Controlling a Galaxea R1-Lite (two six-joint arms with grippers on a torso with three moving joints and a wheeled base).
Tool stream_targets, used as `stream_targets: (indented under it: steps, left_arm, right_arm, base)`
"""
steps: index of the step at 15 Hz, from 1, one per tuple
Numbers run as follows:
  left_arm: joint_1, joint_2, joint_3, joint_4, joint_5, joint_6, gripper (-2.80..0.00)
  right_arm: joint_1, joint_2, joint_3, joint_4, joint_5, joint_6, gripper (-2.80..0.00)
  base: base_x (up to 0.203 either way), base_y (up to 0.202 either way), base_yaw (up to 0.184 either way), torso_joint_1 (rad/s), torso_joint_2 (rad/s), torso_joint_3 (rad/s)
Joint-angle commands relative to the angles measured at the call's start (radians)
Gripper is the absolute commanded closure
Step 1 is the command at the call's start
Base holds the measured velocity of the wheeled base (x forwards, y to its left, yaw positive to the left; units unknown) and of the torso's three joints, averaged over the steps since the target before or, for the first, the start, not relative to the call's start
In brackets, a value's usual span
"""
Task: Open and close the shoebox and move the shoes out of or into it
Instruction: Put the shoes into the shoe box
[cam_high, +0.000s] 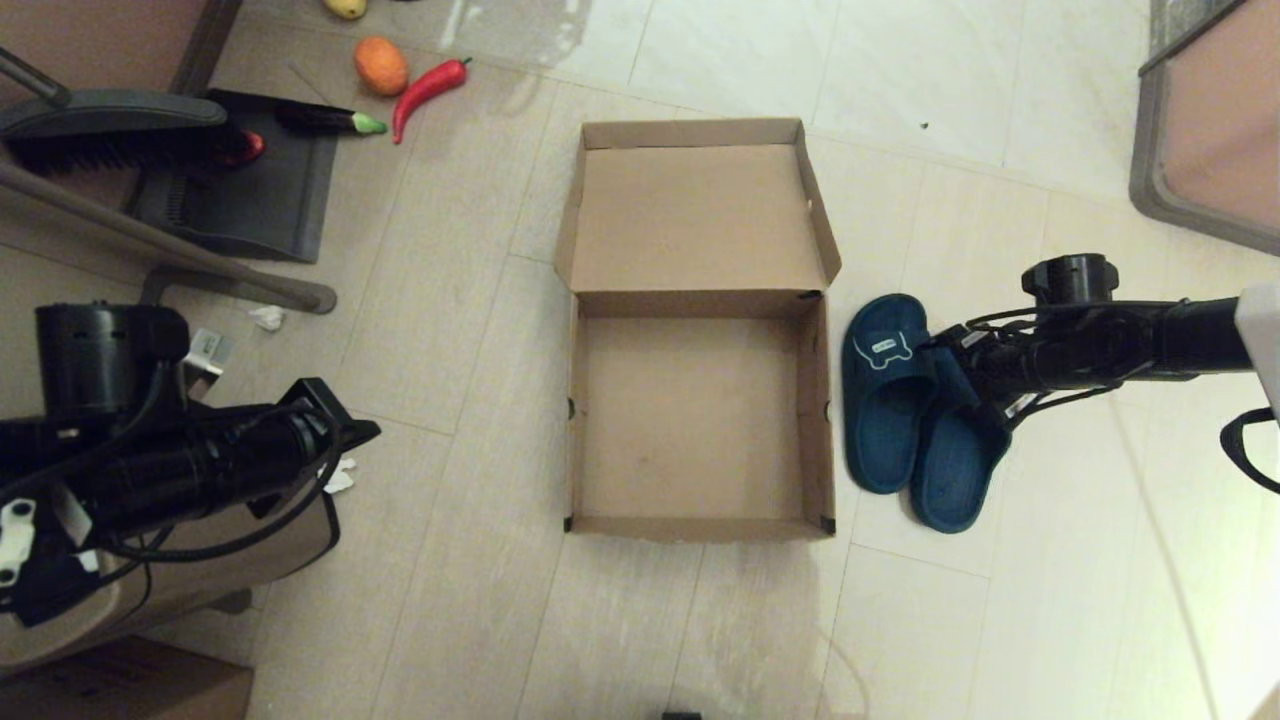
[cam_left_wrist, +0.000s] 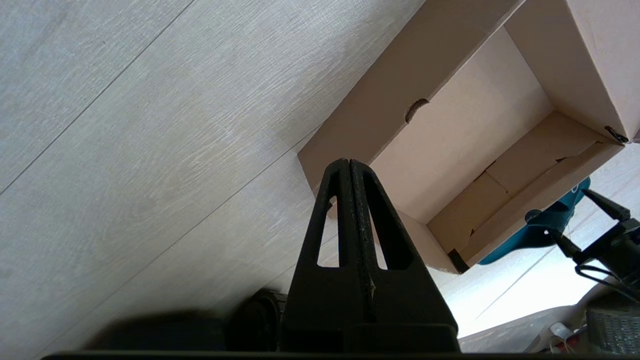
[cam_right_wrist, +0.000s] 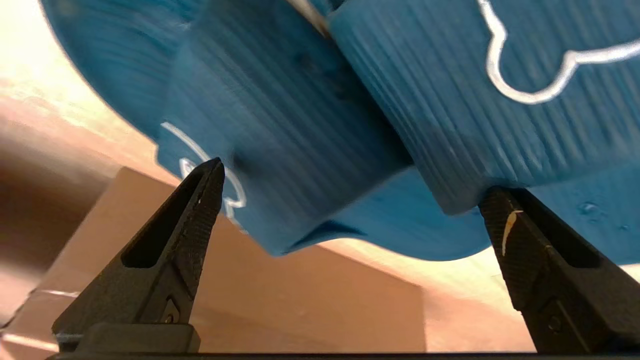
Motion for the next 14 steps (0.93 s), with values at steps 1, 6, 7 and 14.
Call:
stream_targets:
  steps: [1,6,7,14]
  left_arm:
    - [0.000,0.002,0.000,-0.002,0.000,-0.004,0.00]
    - [0.000,-0.011,0.002,-0.002,0.000,-0.004,0.00]
    - [-0.002,-0.014,0.003,-0.001,0.000,-0.004,0.00]
    - [-0.002,-0.037,0.008,0.010,0.000,-0.004,0.00]
  right_arm:
    - [-0.002,0.008,-0.023,0.004,0.002,0.007,-2.80]
    - [-0.006,-0.010,-0.058,0.031,0.002,0.006,-2.80]
    - [-0.007,-0.015,-0.055,0.031,0.001,-0.004,-2.80]
    - [-0.035,-0.026,-0.031,0.052,-0.004,-0.174,-2.80]
  base:
    - [0.000,0.000,0.000,0.000,0.00,0.000]
    - [0.000,0.000,0.000,0.000,0.00,0.000]
    - [0.000,0.000,0.000,0.000,0.00,0.000]
    - [0.000,0.000,0.000,0.000,0.00,0.000]
